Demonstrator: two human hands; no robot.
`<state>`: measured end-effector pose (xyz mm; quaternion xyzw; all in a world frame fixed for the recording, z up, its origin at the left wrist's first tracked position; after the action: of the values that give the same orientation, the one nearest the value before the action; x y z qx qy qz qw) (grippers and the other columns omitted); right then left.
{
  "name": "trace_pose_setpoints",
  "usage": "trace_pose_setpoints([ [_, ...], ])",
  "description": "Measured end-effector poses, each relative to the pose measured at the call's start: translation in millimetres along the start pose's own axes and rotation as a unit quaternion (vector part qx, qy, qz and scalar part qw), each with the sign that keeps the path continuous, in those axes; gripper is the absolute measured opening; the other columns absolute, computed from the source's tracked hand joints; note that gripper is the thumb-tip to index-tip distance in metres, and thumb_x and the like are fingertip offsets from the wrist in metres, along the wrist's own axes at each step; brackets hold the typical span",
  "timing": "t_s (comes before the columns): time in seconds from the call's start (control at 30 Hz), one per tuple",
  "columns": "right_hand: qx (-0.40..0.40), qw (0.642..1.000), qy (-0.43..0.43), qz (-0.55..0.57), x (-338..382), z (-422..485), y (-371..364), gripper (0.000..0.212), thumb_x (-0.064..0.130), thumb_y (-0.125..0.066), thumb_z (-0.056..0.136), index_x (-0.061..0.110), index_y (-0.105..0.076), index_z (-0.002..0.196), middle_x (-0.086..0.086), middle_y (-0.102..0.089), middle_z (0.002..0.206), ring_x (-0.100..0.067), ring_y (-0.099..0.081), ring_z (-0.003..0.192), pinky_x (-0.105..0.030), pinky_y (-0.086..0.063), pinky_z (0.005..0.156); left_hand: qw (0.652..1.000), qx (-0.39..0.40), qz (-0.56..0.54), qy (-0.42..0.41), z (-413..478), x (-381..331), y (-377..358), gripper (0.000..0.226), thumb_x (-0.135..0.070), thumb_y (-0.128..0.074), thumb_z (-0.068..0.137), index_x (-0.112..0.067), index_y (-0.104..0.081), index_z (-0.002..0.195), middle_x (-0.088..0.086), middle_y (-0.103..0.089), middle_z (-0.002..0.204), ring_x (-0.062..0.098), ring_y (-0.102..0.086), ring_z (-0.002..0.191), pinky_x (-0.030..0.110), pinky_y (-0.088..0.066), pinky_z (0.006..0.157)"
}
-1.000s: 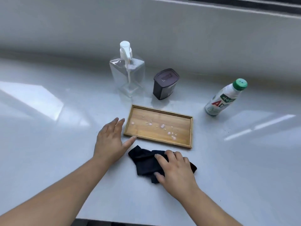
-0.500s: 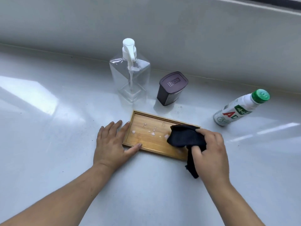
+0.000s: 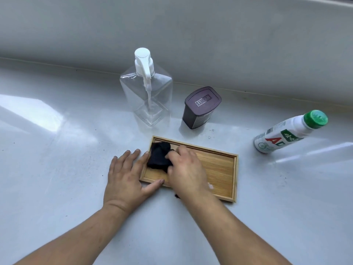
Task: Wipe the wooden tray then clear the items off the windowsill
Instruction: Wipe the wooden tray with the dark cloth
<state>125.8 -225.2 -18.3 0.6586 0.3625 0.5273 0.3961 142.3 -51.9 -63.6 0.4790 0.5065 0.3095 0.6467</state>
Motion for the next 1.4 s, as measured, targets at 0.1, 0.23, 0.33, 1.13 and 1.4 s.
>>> trace_pose_setpoints([
  [0.1,0.006,0.998,-0.04,-0.051,-73,-26,29,0.036,0.013,-0.063,0.084,0.025,-0.072,0.117,0.0,-0.06,0.114,-0.027,-0.054,0.107,-0.043,-0.053,0.088,1.0,0.014,0.005,0.003,0,3,-3,0.099,-0.095,-0.043,0.076,-0.031,-0.05,0.151,0.002,-0.051,0.156,0.027,-0.033,0.152,0.053,-0.014,0.128],
  [0.23,-0.034,0.984,-0.164,-0.055,-142,-44,62,0.035,0.009,-0.068,0.081,0.024,-0.077,0.112,-0.001,-0.063,0.109,-0.029,-0.057,0.106,-0.04,-0.052,0.086,1.0,0.022,0.003,0.005,0,4,-4,0.102,-0.099,-0.035,0.076,-0.032,-0.047,0.152,0.0,-0.05,0.157,0.026,-0.032,0.152,0.053,-0.013,0.128],
  [0.33,-0.032,0.986,-0.161,-0.035,-115,-30,49,0.035,0.012,-0.066,0.082,0.022,-0.077,0.113,-0.004,-0.062,0.109,-0.031,-0.058,0.105,-0.041,-0.051,0.088,1.0,0.025,0.009,0.002,0,3,-4,0.101,-0.099,-0.034,0.077,-0.032,-0.048,0.152,0.001,-0.051,0.156,0.027,-0.032,0.152,0.054,-0.015,0.128],
  [1.13,-0.001,0.99,-0.122,-0.066,-86,-45,31,0.038,0.007,-0.06,0.079,0.021,-0.077,0.11,-0.009,-0.064,0.107,-0.034,-0.054,0.1,-0.041,-0.048,0.088,0.999,0.028,0.017,0.009,2,4,-3,0.1,-0.099,-0.041,0.073,-0.036,-0.047,0.15,0.001,-0.05,0.156,0.028,-0.032,0.152,0.054,-0.015,0.128],
  [1.4,-0.007,0.998,0.014,0.062,28,-6,-20,0.028,0.008,-0.064,0.082,0.012,-0.07,0.109,-0.012,-0.06,0.119,-0.033,-0.055,0.104,-0.04,-0.05,0.089,1.0,0.015,0.003,0.018,3,3,0,0.095,-0.077,-0.052,0.072,-0.018,-0.057,0.147,0.006,-0.054,0.155,0.03,-0.036,0.15,0.053,-0.015,0.128],
])
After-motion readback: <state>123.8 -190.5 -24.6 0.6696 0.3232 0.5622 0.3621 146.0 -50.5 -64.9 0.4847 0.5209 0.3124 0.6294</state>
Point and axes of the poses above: each hand's wrist, its own z-axis towards the middle knuckle, its own y-axis out of the back of the hand, x = y × z, the point moved 10 cm from there along z, towards the middle knuckle
